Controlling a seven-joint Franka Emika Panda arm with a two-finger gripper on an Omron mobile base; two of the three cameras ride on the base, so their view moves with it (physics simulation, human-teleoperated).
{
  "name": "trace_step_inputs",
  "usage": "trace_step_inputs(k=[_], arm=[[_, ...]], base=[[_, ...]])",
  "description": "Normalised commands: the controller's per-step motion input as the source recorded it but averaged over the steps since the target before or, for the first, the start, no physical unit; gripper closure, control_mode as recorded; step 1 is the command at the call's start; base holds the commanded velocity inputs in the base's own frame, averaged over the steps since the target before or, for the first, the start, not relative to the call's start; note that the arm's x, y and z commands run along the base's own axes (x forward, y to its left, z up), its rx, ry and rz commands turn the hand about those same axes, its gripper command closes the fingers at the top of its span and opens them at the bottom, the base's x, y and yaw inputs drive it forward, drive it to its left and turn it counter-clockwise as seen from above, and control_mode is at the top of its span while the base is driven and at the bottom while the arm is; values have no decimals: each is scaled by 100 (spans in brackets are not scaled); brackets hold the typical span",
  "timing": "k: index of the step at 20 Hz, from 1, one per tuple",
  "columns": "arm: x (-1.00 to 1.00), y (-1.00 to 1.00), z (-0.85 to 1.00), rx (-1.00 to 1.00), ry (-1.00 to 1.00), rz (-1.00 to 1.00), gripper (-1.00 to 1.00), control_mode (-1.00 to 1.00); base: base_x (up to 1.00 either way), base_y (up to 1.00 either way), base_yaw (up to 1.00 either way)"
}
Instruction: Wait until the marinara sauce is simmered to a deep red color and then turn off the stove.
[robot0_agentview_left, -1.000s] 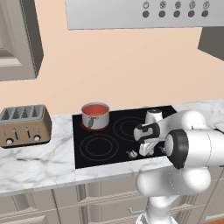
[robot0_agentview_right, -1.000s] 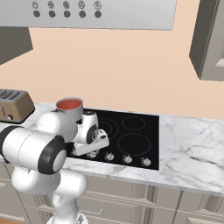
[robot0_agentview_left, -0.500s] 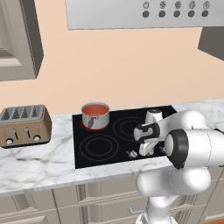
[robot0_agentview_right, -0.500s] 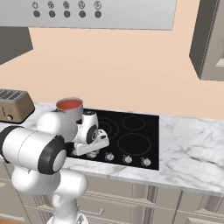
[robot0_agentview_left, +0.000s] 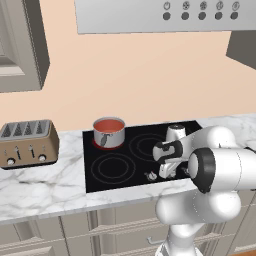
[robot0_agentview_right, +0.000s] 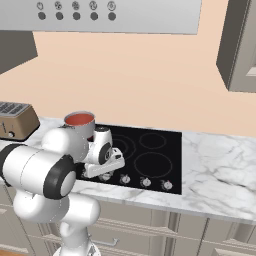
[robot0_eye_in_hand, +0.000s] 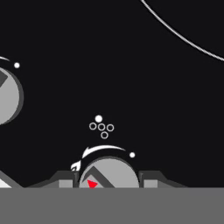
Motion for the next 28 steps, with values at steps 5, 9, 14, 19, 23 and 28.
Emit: trace_step_inputs(k=[5,9,14,19,23,28], arm=[[0,0,0,0,0,0,100,-100],[0,0,0,0,0,0,100,-100],[0,0,0,0,0,0,100,-100],[0,0,0,0,0,0,100,-100],[0,0,0,0,0,0,100,-100],[0,0,0,0,0,0,100,-100]], base=[[0,0,0],[0,0,0],[0,0,0],[0,0,0],[0,0,0],[0,0,0]])
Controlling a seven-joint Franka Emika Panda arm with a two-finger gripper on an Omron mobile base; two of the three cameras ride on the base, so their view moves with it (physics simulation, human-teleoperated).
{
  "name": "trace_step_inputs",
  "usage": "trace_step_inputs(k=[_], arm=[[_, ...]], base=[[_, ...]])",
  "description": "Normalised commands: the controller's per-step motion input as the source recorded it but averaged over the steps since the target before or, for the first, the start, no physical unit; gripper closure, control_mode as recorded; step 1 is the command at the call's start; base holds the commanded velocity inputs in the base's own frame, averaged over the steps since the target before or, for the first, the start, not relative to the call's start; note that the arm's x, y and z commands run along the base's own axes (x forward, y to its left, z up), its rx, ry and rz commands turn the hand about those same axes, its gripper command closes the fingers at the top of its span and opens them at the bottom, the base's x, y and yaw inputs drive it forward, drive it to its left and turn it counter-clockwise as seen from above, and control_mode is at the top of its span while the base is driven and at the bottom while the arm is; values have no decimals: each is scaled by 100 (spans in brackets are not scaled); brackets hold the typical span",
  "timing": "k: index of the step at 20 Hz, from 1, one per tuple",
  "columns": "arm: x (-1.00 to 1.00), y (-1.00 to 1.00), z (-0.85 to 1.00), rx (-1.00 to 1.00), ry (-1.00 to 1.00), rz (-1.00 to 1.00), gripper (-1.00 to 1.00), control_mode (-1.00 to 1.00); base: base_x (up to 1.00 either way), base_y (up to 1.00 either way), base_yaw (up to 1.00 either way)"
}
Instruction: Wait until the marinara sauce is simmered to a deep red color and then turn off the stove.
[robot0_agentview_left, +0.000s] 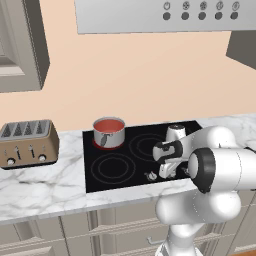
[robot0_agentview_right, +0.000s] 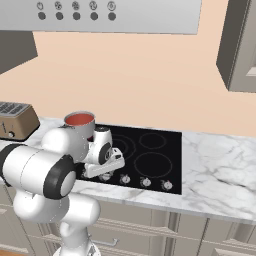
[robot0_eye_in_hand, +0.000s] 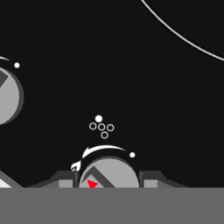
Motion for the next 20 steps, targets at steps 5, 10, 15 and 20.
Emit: trace_step_inputs(k=[5,10,15,20], arm=[[0,0,0,0,0,0,100,-100],[0,0,0,0,0,0,100,-100],[0,0,0,0,0,0,100,-100],[0,0,0,0,0,0,100,-100]], base=[[0,0,0],[0,0,0],[0,0,0],[0,0,0]])
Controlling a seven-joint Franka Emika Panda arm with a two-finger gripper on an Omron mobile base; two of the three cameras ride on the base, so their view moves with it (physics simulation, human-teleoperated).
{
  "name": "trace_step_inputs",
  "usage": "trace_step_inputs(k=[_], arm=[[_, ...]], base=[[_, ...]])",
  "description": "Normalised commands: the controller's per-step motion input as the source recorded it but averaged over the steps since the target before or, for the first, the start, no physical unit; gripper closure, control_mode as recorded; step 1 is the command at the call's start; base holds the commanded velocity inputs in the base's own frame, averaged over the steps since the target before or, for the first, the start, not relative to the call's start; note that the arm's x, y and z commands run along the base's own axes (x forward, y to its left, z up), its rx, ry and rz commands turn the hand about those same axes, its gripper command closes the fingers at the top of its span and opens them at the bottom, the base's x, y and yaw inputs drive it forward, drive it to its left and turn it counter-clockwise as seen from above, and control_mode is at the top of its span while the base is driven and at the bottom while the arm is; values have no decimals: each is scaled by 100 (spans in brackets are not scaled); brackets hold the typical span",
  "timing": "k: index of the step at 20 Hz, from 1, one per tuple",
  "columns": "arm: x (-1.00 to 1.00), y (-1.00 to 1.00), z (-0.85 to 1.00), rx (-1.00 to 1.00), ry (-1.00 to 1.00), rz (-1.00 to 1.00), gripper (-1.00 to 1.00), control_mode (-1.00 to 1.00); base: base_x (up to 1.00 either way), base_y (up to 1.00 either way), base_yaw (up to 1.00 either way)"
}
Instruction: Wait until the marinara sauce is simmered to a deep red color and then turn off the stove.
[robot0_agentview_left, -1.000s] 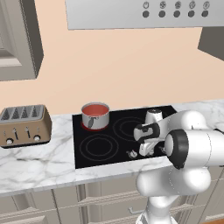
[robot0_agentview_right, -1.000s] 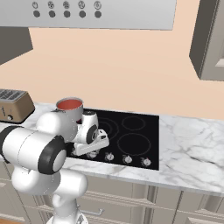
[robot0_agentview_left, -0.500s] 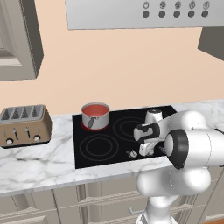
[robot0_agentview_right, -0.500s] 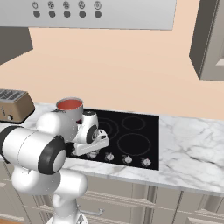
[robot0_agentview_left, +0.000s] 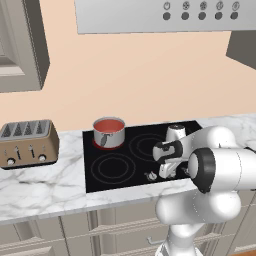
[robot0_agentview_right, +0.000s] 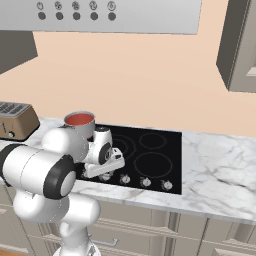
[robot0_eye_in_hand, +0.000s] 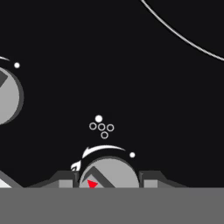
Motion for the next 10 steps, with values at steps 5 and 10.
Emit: trace_step_inputs(k=[5,10], arm=[[0,0,0,0,0,0,100,-100],[0,0,-1,0,0,-1,100,-100]], base=[[0,0,0],[0,0,0]])
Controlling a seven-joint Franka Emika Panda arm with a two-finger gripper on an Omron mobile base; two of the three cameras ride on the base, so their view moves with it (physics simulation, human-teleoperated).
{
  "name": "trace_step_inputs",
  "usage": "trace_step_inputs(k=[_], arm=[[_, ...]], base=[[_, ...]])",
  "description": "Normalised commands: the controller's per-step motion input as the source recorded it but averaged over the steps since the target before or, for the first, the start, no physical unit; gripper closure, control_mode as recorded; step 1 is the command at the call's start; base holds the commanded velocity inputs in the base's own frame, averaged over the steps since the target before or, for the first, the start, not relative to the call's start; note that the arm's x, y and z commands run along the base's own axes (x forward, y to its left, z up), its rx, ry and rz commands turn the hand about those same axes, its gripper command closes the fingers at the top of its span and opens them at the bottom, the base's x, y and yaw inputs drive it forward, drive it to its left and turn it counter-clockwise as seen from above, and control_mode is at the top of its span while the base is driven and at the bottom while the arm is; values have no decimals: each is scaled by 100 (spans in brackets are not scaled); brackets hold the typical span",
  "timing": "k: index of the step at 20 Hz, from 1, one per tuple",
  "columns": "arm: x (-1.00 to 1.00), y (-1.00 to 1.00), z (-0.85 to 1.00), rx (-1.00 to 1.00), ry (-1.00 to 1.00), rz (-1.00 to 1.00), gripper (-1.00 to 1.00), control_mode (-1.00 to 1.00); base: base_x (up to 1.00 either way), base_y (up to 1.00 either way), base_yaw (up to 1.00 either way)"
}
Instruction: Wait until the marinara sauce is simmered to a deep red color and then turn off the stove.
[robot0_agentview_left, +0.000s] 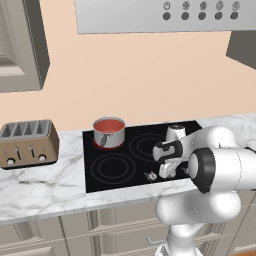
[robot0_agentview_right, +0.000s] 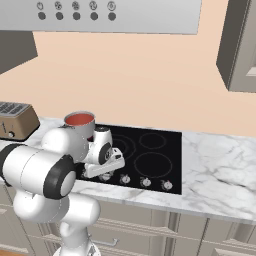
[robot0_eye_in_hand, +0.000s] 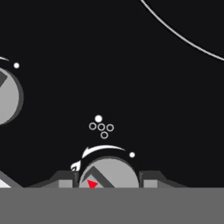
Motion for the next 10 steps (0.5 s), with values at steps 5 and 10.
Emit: trace_step_inputs(k=[5,10], arm=[[-9,-1,-3,0,0,-16,100,-100],[-13,-8,0,0,1,-22,100,-100]], base=[[0,0,0],[0,0,0]])
